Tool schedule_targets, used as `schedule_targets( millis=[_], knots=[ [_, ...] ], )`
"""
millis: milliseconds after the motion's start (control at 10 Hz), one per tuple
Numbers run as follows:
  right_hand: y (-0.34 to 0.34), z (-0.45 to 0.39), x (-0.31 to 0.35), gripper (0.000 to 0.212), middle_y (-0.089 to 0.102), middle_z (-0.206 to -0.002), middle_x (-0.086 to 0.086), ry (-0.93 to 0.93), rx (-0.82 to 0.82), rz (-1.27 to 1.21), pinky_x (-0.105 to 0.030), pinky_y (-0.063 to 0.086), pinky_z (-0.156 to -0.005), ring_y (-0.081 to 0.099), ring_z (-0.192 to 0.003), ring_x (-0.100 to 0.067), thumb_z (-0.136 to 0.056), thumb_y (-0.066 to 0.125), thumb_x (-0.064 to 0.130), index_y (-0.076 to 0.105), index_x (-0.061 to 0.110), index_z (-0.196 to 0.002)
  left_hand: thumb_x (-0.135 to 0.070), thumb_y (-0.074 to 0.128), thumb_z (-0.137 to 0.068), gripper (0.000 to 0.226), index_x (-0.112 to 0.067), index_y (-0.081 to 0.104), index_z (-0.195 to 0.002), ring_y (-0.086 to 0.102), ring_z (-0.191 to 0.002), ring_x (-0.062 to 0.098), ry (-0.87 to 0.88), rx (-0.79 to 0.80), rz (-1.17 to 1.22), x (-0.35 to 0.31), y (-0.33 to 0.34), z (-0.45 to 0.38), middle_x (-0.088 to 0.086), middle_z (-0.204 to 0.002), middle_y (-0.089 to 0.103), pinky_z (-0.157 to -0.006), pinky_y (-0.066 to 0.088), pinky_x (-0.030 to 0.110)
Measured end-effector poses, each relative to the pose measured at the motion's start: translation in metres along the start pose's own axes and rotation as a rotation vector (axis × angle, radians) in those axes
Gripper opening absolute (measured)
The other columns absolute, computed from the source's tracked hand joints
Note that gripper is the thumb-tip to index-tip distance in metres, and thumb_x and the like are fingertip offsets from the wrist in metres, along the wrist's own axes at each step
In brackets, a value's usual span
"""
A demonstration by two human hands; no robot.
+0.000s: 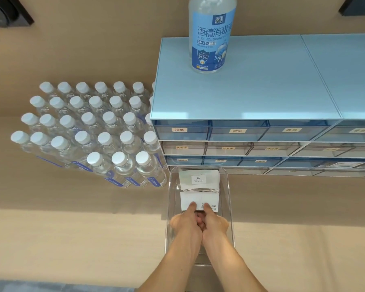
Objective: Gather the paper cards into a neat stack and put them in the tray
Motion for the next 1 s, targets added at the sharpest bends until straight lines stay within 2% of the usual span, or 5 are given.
schedule_targets(
  millis=[200, 300, 500, 900, 1000],
  knots=[
    [-0.002, -0.004, -0.002, 0.036, 0.064, -0.040, -0.008, -0.028, -0.021, 0.082, -0.023, 0.049, -0.041, 0.059, -0.037, -0.020, -0.091, 0.072, 0.015, 0.063, -0.002, -0.061, -0.008, 0.077, -0.088, 0.043, -0.004, 0.049, -0.056, 0.038, -0.023, 0.012, 0.075, -0.014, -0.085, 0.004, -0.001, -0.004, 0.010, -0.050, 0.051, -0.039, 0.039, 0.019],
    [-0.001, -0.005, -0.004, 0.038, 0.065, -0.045, -0.009, -0.038, -0.019, 0.104, -0.026, 0.051, -0.048, 0.059, -0.043, -0.022, -0.092, 0.071, 0.018, 0.064, -0.001, -0.060, -0.012, 0.076, -0.090, 0.043, -0.002, 0.053, -0.056, 0.038, -0.023, 0.012, 0.108, -0.002, -0.141, 0.005, -0.003, -0.005, 0.010, -0.047, 0.051, -0.035, 0.036, 0.017],
    [-0.001, -0.004, -0.004, 0.047, 0.058, -0.042, -0.008, -0.086, 0.009, 0.214, -0.027, 0.046, -0.046, 0.049, -0.034, -0.019, -0.096, 0.064, 0.022, 0.060, 0.000, -0.055, -0.014, 0.076, -0.090, 0.043, -0.001, 0.053, -0.056, 0.041, -0.024, 0.015, 0.166, -0.001, -0.222, 0.004, -0.005, -0.002, 0.006, -0.038, 0.052, -0.033, 0.040, 0.019],
    [-0.016, 0.021, 0.000, 0.040, 0.060, -0.051, -0.009, -0.161, 0.150, 0.293, -0.025, 0.038, -0.046, 0.048, -0.039, -0.019, -0.101, 0.047, 0.023, 0.061, 0.003, -0.069, -0.020, 0.070, -0.095, 0.041, 0.000, 0.056, -0.061, 0.047, -0.021, 0.014, 0.186, 0.106, -0.267, -0.003, -0.018, 0.022, 0.007, -0.036, 0.056, -0.033, 0.038, 0.017],
    [-0.027, 0.042, 0.005, 0.024, 0.066, -0.070, -0.011, -0.275, 0.201, 0.372, -0.026, 0.039, -0.046, 0.051, -0.043, -0.018, -0.098, 0.046, 0.015, 0.060, 0.003, -0.082, -0.017, 0.067, -0.097, 0.035, -0.002, 0.055, -0.067, 0.048, -0.030, 0.015, 0.190, 0.163, -0.288, -0.012, -0.028, 0.045, 0.008, -0.049, 0.055, -0.039, 0.042, 0.021]
  ],
)
Point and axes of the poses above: each hand's wrist, its own z-axis away from the middle knuckle, its own y-axis out of the palm, x = y × z, the point moved 2 cm from there along -z, towards the middle knuckle
